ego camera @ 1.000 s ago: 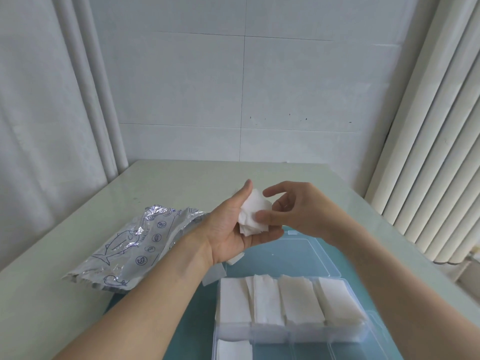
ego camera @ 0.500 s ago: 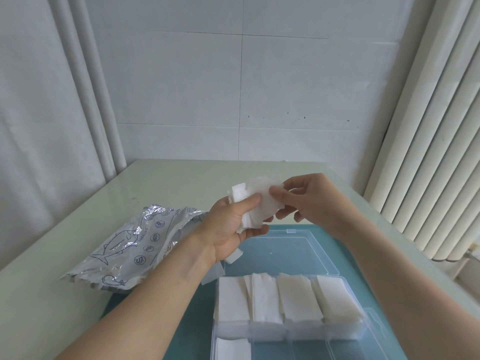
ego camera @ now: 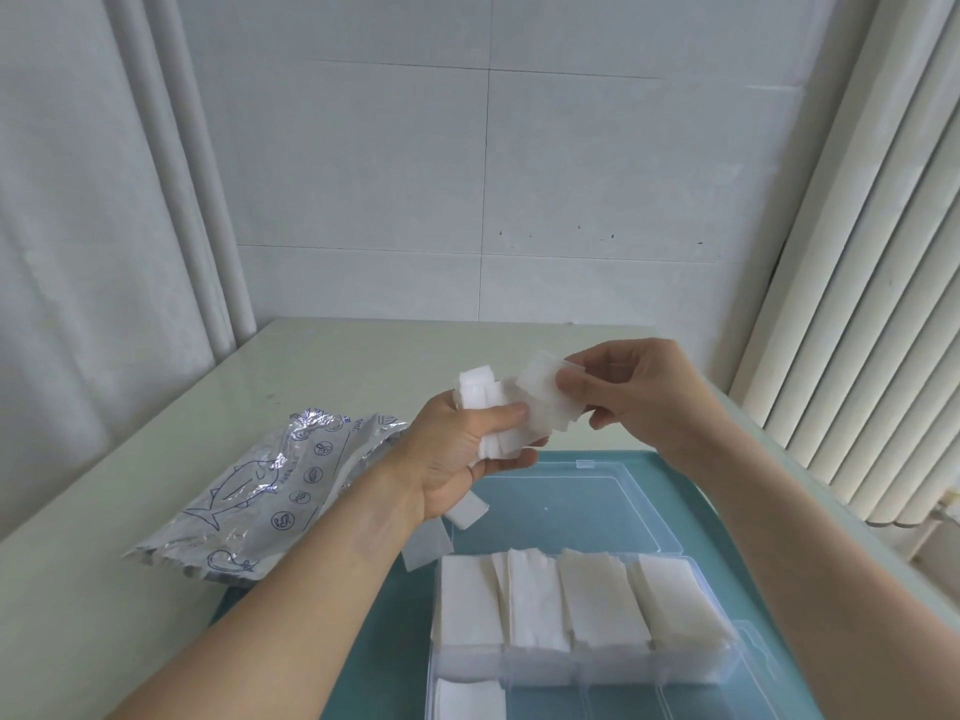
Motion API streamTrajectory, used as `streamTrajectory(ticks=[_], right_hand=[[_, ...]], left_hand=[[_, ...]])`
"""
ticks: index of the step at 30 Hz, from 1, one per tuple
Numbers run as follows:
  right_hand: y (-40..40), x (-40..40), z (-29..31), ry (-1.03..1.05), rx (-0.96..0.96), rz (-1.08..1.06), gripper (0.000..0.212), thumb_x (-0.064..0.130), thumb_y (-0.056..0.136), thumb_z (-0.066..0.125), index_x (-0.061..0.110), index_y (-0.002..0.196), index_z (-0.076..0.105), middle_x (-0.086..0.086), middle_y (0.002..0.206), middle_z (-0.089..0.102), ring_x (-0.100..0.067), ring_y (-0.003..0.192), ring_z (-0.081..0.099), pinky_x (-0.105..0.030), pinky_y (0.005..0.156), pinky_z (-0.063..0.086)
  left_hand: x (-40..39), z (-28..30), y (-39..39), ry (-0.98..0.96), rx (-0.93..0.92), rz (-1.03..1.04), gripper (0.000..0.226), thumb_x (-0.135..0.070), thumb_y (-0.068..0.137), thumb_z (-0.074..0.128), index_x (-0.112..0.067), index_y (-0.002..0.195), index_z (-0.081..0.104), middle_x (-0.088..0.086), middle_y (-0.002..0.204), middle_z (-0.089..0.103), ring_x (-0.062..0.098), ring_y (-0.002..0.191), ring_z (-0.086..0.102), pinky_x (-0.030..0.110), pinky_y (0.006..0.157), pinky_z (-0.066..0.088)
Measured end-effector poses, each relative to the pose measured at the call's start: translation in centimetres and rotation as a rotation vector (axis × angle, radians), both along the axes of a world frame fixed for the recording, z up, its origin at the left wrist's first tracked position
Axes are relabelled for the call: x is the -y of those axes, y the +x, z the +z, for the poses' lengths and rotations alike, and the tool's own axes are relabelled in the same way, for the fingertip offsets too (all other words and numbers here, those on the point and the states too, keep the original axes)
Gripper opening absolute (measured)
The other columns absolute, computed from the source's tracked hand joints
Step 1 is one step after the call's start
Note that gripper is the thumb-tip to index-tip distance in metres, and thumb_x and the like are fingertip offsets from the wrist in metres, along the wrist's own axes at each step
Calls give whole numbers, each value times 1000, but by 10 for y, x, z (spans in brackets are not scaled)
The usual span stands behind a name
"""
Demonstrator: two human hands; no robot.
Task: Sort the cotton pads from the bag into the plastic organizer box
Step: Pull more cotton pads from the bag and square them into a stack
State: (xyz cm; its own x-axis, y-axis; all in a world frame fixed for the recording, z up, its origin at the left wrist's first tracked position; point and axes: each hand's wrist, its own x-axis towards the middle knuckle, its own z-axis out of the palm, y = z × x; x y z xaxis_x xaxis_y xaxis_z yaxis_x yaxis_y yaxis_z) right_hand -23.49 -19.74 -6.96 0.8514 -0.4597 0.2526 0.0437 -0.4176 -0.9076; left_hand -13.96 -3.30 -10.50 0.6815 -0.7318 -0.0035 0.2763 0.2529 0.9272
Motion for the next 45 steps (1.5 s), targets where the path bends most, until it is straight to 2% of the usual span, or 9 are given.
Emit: streamTrajectory(ticks=[4,8,12,16,21,28,37,42,45], right_hand=[[0,2,-1,132,7,7,4,12,88,76,12,92,77,-8,76,76,-21,67,61,-27,59,49],[-1,2,-1,-61,-51,34,5,15,90,74,18,90,78,-5,69,74,-15,55,50,-21,56,44],[-4,2,3,-182,-81,72,11,9,90,73,17,95,79,1,82,78,0,48,50,-15,52,42],[-7,2,9,-46,-38,208,13,7,88,74,15,96,79,-5,88,78,-21,69,53,-34,63,40],[-4,2,5,-58,-140,116,6,9,87,76,14,88,77,-3,79,75,-15,64,54,-27,62,47],[1,-4,-6,177,-186,153,4,4,86,76,6,85,72,-14,86,73,-20,70,65,-26,63,58],[-2,4,1,128,-87,21,13,3,78,83,13,80,75,-9,80,76,-25,70,56,-29,61,51],[-9,7,11,251,-17,92,11,5,78,81,10,85,74,-9,78,71,-20,67,57,-25,58,51],[-2,-3,2,178,-81,56,12,10,79,82,7,88,75,-8,74,73,-22,66,60,-28,61,56]], left_hand=[[3,-2,2,10,-78,124,12,5,84,69,-1,95,69,19,90,71,29,74,70,31,60,59],[4,-4,5,71,-96,152,17,5,87,67,1,104,66,20,88,72,32,71,71,32,57,59],[6,-9,4,200,-44,153,21,4,85,69,1,105,65,18,81,70,28,61,68,28,49,54],[8,-13,5,275,44,212,24,4,82,73,4,106,68,14,76,68,21,51,64,25,45,51],[7,-10,2,193,53,166,25,0,83,75,3,107,69,14,84,70,23,61,67,26,49,53],[8,-11,-1,160,98,152,23,-2,75,80,-6,98,74,10,88,71,23,74,66,26,55,53],[6,-5,1,117,7,176,7,-6,85,74,-5,90,69,11,76,69,20,59,66,28,50,56],[4,-6,3,115,-33,203,21,-8,86,74,0,104,67,14,82,68,24,63,67,29,53,57],[4,-1,0,105,-62,95,19,-9,92,64,-2,109,69,16,90,71,25,71,70,31,56,59]])
